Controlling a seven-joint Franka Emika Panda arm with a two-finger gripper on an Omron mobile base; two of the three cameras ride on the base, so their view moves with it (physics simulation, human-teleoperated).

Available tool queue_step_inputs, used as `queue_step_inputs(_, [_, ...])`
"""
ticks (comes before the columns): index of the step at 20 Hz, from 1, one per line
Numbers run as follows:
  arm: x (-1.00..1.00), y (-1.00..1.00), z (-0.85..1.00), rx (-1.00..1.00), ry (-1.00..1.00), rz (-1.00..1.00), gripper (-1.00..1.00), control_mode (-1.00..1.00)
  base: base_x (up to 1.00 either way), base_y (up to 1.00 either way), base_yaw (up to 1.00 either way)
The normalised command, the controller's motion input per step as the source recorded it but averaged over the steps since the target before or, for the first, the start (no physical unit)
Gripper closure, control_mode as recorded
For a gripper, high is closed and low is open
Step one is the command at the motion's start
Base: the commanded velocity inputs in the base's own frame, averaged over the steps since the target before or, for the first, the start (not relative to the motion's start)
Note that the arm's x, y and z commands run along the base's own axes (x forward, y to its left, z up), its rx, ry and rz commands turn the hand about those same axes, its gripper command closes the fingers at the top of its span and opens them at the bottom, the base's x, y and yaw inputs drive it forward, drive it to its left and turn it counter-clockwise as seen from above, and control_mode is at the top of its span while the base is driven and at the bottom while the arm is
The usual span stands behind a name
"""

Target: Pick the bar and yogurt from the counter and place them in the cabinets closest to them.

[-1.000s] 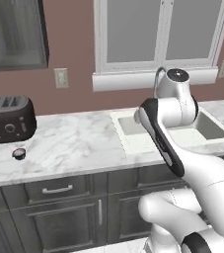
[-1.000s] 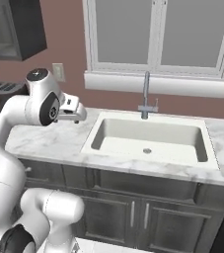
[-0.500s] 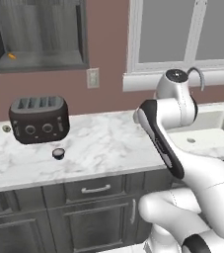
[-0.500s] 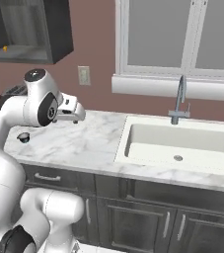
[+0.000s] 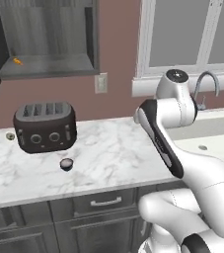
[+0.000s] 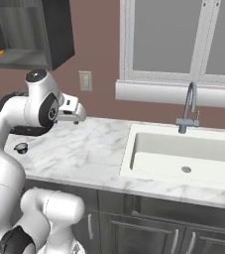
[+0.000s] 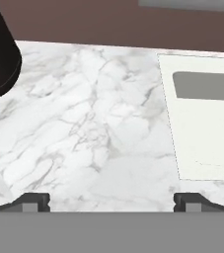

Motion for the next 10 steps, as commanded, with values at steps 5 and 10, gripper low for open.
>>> queue_step_inputs(5, [0.00,0.00,0.00,0.00,0.00,0.00,-1.00,1.00,0.23,0.43,0.03])
queue_step_inputs(10, [0.00,0.00,0.00,0.00,0.00,0.00,-1.00,1.00,0.35,0.20,0.14])
